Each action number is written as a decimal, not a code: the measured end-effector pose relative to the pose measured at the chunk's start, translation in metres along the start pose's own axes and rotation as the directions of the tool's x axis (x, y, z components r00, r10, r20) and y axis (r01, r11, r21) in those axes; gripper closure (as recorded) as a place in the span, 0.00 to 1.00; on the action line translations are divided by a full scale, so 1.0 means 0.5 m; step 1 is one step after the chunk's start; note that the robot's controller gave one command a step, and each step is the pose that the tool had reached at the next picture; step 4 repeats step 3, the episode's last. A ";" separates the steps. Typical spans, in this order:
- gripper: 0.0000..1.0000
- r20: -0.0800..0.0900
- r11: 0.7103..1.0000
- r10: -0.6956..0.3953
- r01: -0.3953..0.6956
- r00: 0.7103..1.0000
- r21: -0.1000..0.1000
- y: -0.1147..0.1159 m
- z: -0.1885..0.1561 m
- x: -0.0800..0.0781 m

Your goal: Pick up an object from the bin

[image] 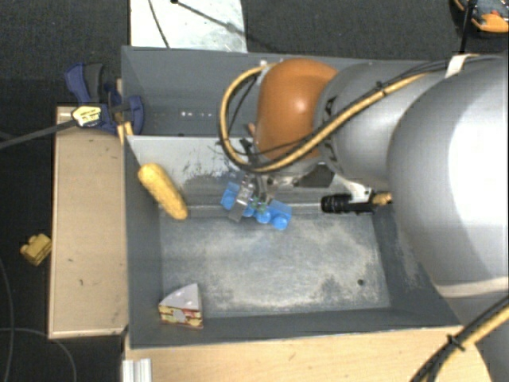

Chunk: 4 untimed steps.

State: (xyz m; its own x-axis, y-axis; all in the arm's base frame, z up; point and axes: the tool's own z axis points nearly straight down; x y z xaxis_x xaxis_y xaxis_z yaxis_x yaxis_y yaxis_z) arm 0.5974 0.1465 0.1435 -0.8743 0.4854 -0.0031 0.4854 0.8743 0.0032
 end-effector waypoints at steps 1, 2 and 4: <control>1.00 -0.004 1.000 -0.001 0.001 1.000 0.004 -0.001 0.035 0.004; 1.00 0.001 1.000 -0.003 0.003 1.000 0.000 0.002 -0.079 -0.003; 1.00 -0.004 1.000 -0.001 0.001 1.000 0.004 -0.002 0.022 0.004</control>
Offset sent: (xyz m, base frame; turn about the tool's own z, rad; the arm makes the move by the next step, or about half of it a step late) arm -0.0001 0.0001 0.0374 0.0000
